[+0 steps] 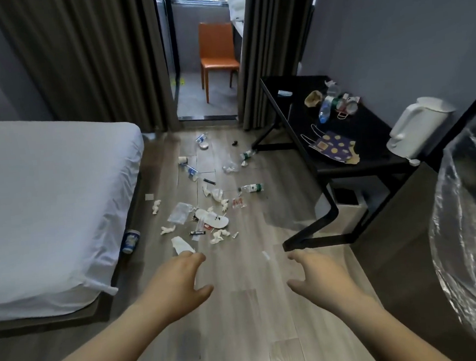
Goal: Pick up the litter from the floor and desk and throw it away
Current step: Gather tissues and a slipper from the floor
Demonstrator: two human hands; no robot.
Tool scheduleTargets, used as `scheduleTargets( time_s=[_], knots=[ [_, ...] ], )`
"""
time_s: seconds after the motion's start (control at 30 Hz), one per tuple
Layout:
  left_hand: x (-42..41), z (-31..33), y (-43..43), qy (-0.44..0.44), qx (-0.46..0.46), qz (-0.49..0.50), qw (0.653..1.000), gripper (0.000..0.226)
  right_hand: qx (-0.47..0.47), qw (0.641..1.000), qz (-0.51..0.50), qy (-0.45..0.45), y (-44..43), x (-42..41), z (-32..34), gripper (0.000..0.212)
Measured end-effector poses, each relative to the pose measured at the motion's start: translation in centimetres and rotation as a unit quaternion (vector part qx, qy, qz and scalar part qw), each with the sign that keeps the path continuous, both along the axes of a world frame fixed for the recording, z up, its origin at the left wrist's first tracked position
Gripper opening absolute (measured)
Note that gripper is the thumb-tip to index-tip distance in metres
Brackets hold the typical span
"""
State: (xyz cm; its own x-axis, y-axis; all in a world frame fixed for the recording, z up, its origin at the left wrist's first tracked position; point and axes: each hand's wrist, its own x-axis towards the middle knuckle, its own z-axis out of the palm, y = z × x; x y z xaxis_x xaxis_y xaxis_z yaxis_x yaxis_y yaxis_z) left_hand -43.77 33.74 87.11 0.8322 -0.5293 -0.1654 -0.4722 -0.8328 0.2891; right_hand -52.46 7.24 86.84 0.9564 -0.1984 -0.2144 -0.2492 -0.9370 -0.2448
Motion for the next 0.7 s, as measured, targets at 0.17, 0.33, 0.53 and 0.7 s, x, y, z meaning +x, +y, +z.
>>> scheduleTargets(
  time_s=[0.17, 0.33, 0.53, 0.7],
  knots=[
    [7.9, -1.3, -2.8, 0.010, 0.010, -0.003, 1.000, 0.057, 0.015, 0.999, -0.014, 0.028, -2.9, 7.1, -1.9, 0.059],
    [18.1, -4.1, -5.9, 0.023, -0.010, -0.021, 0.999, 0.051, 0.015, 0.998, -0.031, 0.052, -5.5, 16.7, -4.6, 0.052],
    [32.6, -9.1, -10.1, 0.049, 0.010, -0.039, 0.998, 0.051, 0.014, 0.993, -0.064, 0.101, -8.1, 29.6, -9.4, 0.047],
    [41.9, -13.1, -13.6, 0.075, 0.050, -0.060, 0.994, 0.055, 0.025, 0.986, -0.089, 0.142, -10.9, 38.3, -13.5, 0.040]
  ],
)
